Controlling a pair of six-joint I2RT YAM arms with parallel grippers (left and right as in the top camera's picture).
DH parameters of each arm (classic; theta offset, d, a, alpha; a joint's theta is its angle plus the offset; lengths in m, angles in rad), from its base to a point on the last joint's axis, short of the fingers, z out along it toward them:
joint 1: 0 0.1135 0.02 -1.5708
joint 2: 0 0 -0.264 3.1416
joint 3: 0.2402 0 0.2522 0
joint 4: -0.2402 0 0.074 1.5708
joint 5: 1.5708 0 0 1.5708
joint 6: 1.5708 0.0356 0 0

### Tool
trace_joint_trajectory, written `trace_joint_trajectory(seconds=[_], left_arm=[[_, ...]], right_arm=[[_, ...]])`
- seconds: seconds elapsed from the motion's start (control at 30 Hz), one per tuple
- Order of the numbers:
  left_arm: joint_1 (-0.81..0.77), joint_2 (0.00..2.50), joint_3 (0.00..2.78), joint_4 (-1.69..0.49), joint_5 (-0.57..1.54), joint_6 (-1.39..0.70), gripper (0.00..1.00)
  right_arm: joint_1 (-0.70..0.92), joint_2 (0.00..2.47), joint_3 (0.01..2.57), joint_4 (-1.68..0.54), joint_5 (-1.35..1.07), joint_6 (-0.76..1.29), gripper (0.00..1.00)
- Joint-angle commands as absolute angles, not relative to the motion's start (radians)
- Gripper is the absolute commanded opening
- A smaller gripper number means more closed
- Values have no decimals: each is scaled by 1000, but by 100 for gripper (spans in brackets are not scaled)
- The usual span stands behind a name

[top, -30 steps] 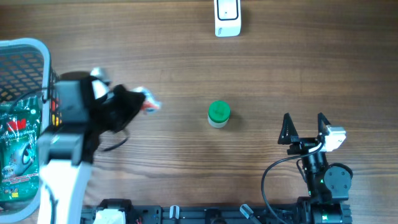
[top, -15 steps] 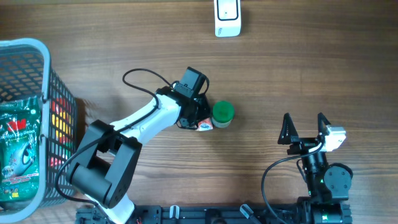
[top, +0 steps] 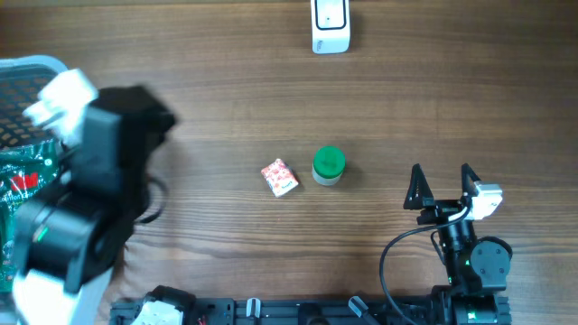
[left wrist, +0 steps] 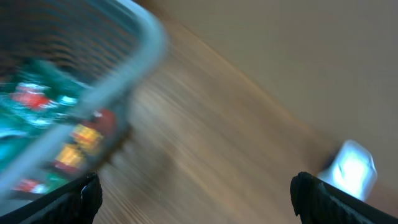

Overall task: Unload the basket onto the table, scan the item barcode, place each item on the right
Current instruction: 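Grasp the small red-white box in the basket and place it beside the jar, then grasp the green 3M glove pack from the basket and lay it right of the jar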

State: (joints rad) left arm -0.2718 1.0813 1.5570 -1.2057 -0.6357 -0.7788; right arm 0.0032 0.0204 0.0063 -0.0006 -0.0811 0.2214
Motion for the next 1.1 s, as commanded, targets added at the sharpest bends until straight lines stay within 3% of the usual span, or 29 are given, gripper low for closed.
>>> trace_joint_trajectory(seconds=[0.0, 0.17, 0.3, 0.53, 0.67, 0.9, 1.07], left_arm=[[46, 1005, 1561, -1205, -696, -773, 100], [658, 1043, 1561, -1245, -404, -888, 100], [882, 1191, 1560, -1303, -148, -960, 100], [894, 1462, 1558, -1370, -131, -1431, 100], [873, 1493, 1533, -1352, -176, -1563, 100], [803, 1515, 1171, -877, -202, -1610, 100], [802, 1600, 1047, -720, -202, -1610, 100]], right_arm=[[2, 16, 5, 2, -74, 210, 99], [2, 16, 5, 2, -74, 210, 100], [2, 16, 5, 2, -74, 210, 99], [2, 16, 5, 2, -74, 210, 100], [2, 16, 5, 2, -74, 210, 100], [2, 16, 5, 2, -74, 210, 100], [2, 16, 5, 2, -74, 210, 99]])
